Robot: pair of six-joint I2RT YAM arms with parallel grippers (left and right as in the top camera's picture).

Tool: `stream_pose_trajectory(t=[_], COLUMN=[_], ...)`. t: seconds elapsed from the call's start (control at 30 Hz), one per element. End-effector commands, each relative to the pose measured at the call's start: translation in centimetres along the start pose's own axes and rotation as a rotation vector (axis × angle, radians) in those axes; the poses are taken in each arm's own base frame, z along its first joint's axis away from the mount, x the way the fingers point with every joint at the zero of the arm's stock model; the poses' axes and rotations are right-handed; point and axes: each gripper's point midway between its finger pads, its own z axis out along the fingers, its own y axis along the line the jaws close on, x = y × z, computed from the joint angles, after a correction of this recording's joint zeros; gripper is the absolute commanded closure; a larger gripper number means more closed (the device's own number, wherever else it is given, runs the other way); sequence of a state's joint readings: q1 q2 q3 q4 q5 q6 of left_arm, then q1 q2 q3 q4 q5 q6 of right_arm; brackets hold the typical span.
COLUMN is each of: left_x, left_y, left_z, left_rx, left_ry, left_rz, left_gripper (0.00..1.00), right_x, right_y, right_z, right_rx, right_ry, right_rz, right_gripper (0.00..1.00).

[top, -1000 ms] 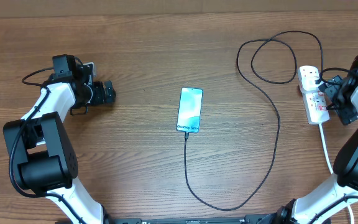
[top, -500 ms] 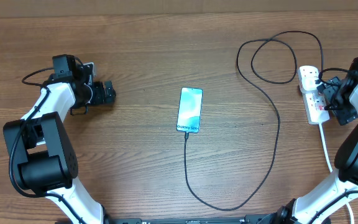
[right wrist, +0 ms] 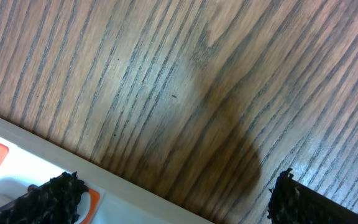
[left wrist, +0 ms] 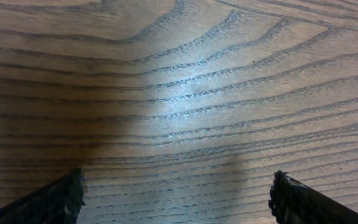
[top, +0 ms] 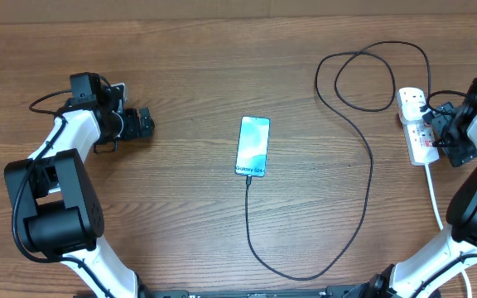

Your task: Plug charger to phone and switch on socket

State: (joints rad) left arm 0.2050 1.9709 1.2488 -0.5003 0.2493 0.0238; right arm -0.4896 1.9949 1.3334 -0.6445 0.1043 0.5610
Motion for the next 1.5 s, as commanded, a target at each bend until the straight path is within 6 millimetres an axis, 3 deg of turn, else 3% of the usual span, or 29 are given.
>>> stream_pose_trajectory(t=[0.0, 0.57, 0.9, 1.23, 1.33, 1.47], left_x=[-0.7, -0.7, -0.7, -0.7, -0.7, -0.7], left_y=[0.0, 0.0, 0.0, 0.0, 0.0, 0.0], left_z=[-0.8, -0.8, -0.8, -0.8, -0.8, -0.8], left_rx=[-0.007, -0.007, -0.007, -0.007, -0.007, -0.007], left_ry=[-0.026, -0.026, -0.026, -0.026, -0.026, -0.026], left_rz=[-0.008, -0.008, -0.008, -0.008, -0.008, -0.008], left_gripper=[0.0, 0.0, 0.0, 0.0, 0.0, 0.0], right_x=[1.6, 0.0, -2.1, -0.8, -1.3, -2.8], right_y=[1.4, 2.4, 3.7, 2.0, 0.6, 0.2], right_z=[1.0, 1.0, 0.7, 1.0, 1.0, 0.7], right_rx=[-0.059, -0.103, -0.161, -0.083, -0.014, -0.013], right_ry=[0.063, 0.001, -0.08, -0.032, -0.061, -0.098], right_rz=[-0.026, -0.018, -0.009, -0.011, -0.006, 0.015], right_gripper=[0.0, 0.0, 0.0, 0.0, 0.0, 0.0])
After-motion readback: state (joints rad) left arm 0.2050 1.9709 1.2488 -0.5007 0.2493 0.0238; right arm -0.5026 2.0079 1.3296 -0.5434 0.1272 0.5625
